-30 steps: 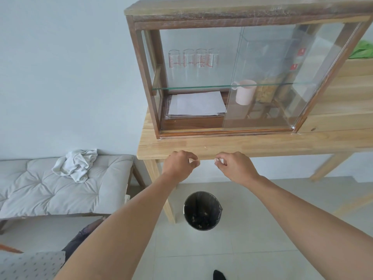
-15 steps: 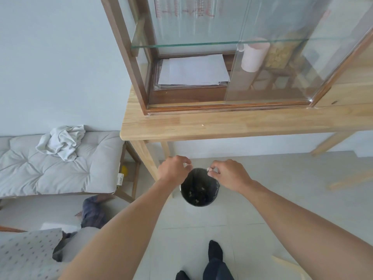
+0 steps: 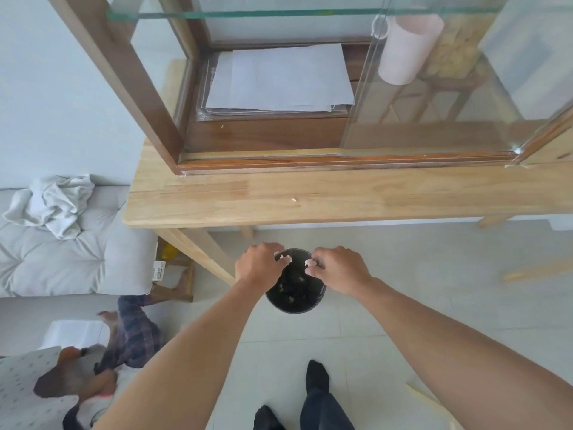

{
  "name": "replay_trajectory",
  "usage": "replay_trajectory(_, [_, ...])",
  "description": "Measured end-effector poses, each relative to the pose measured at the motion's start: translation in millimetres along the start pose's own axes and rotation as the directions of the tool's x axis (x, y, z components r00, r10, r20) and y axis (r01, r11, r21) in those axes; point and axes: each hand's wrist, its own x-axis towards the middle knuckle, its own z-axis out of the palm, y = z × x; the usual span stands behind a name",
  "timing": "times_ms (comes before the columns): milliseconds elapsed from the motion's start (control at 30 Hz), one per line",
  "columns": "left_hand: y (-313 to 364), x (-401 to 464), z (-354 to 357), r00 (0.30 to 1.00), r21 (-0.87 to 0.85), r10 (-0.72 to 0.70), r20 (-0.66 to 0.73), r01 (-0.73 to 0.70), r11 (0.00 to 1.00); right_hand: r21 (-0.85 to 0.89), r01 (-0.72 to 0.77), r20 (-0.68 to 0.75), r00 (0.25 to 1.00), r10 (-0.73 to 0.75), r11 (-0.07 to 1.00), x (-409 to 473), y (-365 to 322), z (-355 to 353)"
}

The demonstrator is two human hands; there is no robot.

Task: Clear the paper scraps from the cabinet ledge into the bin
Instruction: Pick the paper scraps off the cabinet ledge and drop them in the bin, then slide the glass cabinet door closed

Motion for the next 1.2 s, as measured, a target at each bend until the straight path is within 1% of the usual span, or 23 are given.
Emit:
replay_trajectory(267, [-2.1,3.1,1.4,0.999,0.036,-0.029,0.026,0.028,0.999,-0.015,-0.03,0.024,0.999,0.03,0.999,2.7,15.1,-5.3])
replay_trajectory(400, [1.4,-5.2,-10.8,1.0,0.041,-0.022,0.006,0.021,0.999,-0.02,-0.047,0.001,0.999,0.047,0.999,-8.1,13.1,-19.7])
replay_trajectory(533, [7.4,-22.1,-32.9,1.0,0.05,0.02,-0.02,-0.019,0.999,-0.021,-0.06,-0.051,0.997,0.059,0.998,-26.7,2.1,-38.9])
replay_trajectory(700, [18.4,-53.8,-75.8,0.992,0.076,0.099,-0.08,-0.093,0.993,0.0,-0.043,-0.141,0.989,0.042,0.999,-61.9,-19.9,-72.3])
replay_trajectory(867, [35.2,-86.9,-131.6,0.978,0.129,0.176,-0.111,-0.162,0.978,0.013,-0.07,-0.219,0.973,0.071,0.997,-99.2,-45.4,-122.8])
replay_trajectory(1033, [59.3,-119.9,-203.5,0.947,0.215,0.276,-0.167,-0.239,0.947,-0.021,-0.072,-0.346,0.936,0.06,0.997,-138.6,-74.0,-192.0])
replay_trajectory(1133, [74.9,-137.5,-248.1,0.936,0.215,0.29,-0.2,-0.247,0.945,-0.035,-0.081,-0.419,0.906,0.059,0.996,-156.5,-92.2,-234.8])
replay_trajectory(1200, [83.8,-149.3,-273.9,0.928,0.219,0.31,-0.205,-0.265,0.939,-0.043,-0.059,-0.457,0.889,0.033,0.997,-165.9,-103.5,-257.1])
